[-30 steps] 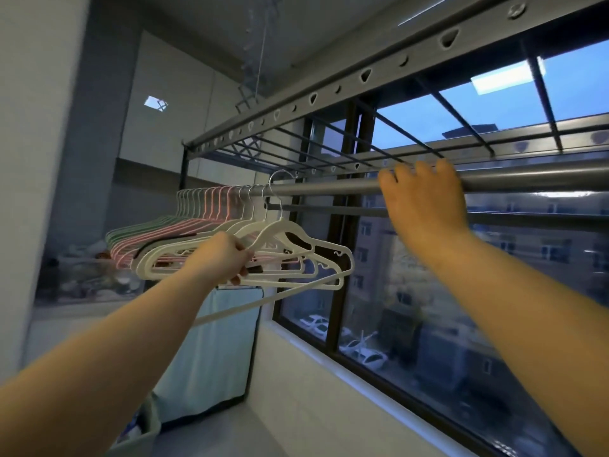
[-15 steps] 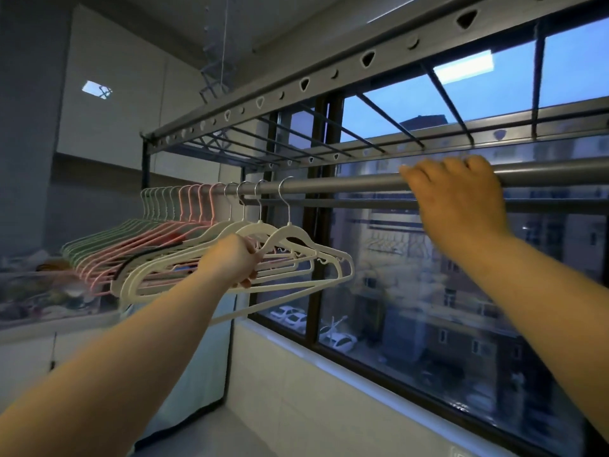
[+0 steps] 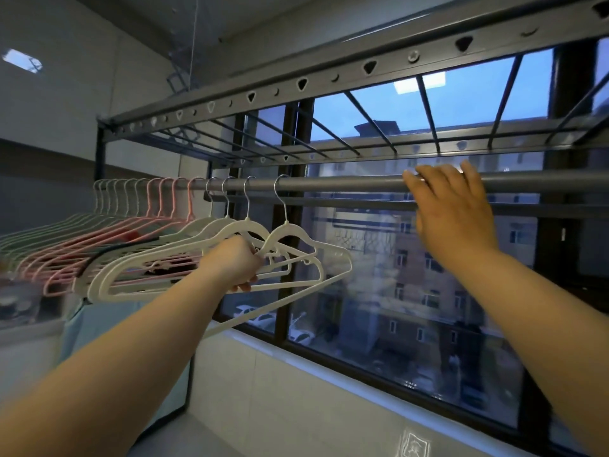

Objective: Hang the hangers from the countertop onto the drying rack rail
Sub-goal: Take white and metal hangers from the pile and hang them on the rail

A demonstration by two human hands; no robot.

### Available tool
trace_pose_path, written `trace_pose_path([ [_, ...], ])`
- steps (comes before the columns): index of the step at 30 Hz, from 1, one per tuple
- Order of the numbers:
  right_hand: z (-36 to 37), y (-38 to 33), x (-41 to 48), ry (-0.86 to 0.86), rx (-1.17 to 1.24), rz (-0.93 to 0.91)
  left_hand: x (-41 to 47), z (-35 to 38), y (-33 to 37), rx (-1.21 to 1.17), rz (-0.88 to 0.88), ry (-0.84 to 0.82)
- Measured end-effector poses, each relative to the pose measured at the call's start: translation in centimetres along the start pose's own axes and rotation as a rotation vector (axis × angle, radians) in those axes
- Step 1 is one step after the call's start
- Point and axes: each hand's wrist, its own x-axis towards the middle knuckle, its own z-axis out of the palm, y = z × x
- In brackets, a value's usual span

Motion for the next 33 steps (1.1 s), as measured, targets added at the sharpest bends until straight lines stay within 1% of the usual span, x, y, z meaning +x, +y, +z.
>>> trace_pose_path([
  [6, 0.4, -0.6, 0.2, 0.015, -0.019, 0.006, 0.1, -0.6, -0.7, -0.024, -0.002, -0.006],
  [10, 0.2, -0.7, 0.2, -0.057, 0.006, 0.042, 0.5, -0.8, -1.0, 0.0, -0.003, 0.005],
  [15, -0.2, -0.8, 0.3, -0.134, 0.003, 0.048, 1.0, -1.1, -1.4, 0.074, 0.056, 0.062],
  [19, -0.5, -1.1, 0.4, -0.178, -0.001, 0.069, 1.5, -1.0, -1.6, 0.025, 0.011, 0.032],
  [23, -0.7, -1.5, 0.7, -0.215, -0.009, 0.078, 2.4, -1.2, -2.3, -0.013, -0.023, 0.054],
  [33, -0.8, -2.0, 0.8, -0.239, -0.021, 0.111, 2.7, -1.1, -3.0, -0.032, 0.012, 0.085],
])
